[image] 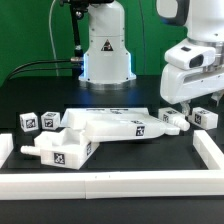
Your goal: Assemble chair
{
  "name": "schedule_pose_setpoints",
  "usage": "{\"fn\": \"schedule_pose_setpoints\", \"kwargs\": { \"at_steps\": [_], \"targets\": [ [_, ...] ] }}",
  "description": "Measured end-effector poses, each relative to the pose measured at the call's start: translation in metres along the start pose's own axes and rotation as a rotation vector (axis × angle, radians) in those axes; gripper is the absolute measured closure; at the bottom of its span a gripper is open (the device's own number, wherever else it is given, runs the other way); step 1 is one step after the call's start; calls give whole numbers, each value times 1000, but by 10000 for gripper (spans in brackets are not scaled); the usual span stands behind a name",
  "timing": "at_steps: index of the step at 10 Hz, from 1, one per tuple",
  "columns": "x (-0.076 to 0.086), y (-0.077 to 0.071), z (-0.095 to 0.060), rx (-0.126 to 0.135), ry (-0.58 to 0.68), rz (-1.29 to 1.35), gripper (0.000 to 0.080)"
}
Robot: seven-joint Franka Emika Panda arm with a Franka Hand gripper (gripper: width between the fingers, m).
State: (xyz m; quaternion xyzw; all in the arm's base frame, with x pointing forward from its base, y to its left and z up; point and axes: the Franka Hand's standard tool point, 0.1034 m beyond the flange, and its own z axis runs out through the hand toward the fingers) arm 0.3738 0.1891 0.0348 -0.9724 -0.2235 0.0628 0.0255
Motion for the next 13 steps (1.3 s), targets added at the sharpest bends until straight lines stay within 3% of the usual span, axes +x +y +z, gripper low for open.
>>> {"fn": "schedule_pose_setpoints", "kwargs": {
  "at_steps": [1,3,5,8,9,11,12,13],
  "targets": [
    [-2,2,-7,-6,-5,-16,178],
    [-4,24,-22,-8,-6,-52,154],
    [0,42,-25,-1,-10,-60,150],
    [-1,40,-24,-1,-11,-64,150],
    [-4,45,-26,2,-23,-112,150],
    [-10,88,-48,27,-60,-175,150],
    [-5,95,-54,29,-70,-185,150],
    [-1,88,-55,19,-68,-185,150]
  ]
}}
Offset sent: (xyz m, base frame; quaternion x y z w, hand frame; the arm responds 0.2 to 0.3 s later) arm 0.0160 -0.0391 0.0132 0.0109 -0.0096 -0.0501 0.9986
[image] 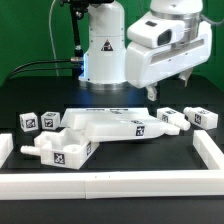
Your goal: Assemble chair
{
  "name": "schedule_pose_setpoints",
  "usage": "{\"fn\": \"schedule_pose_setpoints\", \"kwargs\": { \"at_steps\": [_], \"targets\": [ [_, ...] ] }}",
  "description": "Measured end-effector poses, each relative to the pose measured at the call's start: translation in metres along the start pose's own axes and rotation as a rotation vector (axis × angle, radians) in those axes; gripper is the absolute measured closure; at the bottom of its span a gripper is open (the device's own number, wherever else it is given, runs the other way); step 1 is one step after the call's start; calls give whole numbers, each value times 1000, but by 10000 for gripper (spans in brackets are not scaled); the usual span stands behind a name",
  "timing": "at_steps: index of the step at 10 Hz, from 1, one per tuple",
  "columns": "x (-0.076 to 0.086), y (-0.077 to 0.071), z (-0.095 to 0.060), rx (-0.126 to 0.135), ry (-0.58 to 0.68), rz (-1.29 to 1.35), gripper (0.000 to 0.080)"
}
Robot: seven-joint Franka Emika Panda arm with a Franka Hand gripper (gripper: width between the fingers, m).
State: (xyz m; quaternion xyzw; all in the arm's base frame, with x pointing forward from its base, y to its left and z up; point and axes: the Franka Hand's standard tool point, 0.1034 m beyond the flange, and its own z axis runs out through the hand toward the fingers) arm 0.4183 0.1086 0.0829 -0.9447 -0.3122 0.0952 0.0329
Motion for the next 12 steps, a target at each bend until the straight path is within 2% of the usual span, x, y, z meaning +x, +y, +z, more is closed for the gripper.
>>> {"fn": "schedule_pose_setpoints", "kwargs": {
  "at_steps": [4,6,7,10,12],
  "targets": [
    [-3,3,2,4,-3,5,150],
    [-4,19,-1,13,62,200,150],
    [-6,23,-1,17,53,206,150],
    [-6,23,0,18,52,219,150],
    [-20,42,-4,23,38,367,150]
  ]
}}
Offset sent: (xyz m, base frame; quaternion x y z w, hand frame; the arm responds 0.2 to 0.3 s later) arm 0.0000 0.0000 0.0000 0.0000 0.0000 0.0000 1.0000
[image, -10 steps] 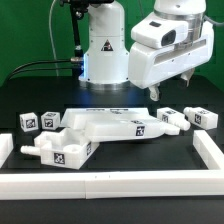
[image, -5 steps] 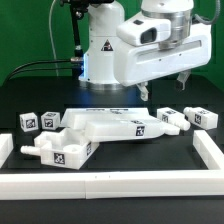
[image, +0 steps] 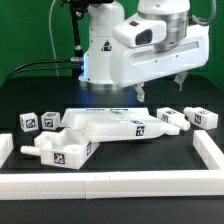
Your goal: Assemble chair
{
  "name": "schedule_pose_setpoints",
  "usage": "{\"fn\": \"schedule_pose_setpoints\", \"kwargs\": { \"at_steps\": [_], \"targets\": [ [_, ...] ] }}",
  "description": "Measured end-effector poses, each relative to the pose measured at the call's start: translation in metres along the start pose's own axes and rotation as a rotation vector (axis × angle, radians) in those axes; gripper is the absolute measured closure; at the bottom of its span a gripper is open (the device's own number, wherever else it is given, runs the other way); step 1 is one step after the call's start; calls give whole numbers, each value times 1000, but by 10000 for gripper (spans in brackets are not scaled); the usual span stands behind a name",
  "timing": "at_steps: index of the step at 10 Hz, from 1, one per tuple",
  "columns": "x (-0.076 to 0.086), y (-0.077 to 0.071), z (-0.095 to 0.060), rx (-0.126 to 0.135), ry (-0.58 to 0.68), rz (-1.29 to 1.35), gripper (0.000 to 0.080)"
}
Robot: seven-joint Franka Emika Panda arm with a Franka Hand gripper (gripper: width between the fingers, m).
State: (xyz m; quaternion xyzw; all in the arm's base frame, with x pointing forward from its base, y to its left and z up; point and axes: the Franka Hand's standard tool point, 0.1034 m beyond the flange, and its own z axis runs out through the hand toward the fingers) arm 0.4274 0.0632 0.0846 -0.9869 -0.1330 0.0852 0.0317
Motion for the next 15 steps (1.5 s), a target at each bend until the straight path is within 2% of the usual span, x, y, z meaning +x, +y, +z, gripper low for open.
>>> {"fn": "schedule_pose_setpoints", "kwargs": {
  "at_steps": [1,2,5,6,7,8,9,12,13,15],
  "targets": [
    [-1,9,-8,10,13,137,150],
    [-2,16,-12,61,21,199,150],
    [-1,14,-11,65,16,403,150],
    [-2,16,-10,77,15,443,150],
    [-6,34,-7,106,11,553,150],
    [-11,50,-6,106,7,640,150],
    [-11,57,-7,108,25,684,150],
    [-9,54,-7,123,26,890,150],
    [-10,59,-5,131,22,940,150],
    [-19,88,10,171,13,1116,150]
  ]
}}
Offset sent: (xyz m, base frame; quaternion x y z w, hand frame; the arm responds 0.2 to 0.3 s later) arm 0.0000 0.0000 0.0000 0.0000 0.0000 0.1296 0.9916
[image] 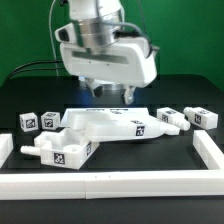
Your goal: Assemble chair
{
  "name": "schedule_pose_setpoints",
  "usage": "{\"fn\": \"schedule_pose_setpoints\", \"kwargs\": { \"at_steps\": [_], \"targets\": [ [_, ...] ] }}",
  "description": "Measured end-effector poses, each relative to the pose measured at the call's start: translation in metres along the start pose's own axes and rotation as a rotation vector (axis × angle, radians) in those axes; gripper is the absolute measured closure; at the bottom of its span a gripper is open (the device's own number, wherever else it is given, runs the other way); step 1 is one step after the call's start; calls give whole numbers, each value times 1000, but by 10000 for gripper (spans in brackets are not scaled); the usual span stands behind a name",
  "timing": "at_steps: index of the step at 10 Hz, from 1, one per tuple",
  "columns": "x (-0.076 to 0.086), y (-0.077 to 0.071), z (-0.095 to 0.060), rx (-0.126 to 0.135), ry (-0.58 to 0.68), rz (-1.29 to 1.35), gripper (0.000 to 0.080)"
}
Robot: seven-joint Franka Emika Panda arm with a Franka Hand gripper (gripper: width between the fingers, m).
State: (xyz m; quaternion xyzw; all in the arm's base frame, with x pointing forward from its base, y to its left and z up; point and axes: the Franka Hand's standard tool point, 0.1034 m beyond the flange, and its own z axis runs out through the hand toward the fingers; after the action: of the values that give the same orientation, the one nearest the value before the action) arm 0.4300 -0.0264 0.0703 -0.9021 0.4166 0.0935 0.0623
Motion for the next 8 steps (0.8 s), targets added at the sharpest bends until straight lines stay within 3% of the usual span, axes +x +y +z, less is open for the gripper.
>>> {"fn": "schedule_pose_setpoints", "kwargs": {
  "at_steps": [1,5,8],
  "targets": [
    [6,6,4,15,8,71,150],
    [12,18,34,5,44,63,150],
    [8,14,35,4,50,39,193]
  ]
}}
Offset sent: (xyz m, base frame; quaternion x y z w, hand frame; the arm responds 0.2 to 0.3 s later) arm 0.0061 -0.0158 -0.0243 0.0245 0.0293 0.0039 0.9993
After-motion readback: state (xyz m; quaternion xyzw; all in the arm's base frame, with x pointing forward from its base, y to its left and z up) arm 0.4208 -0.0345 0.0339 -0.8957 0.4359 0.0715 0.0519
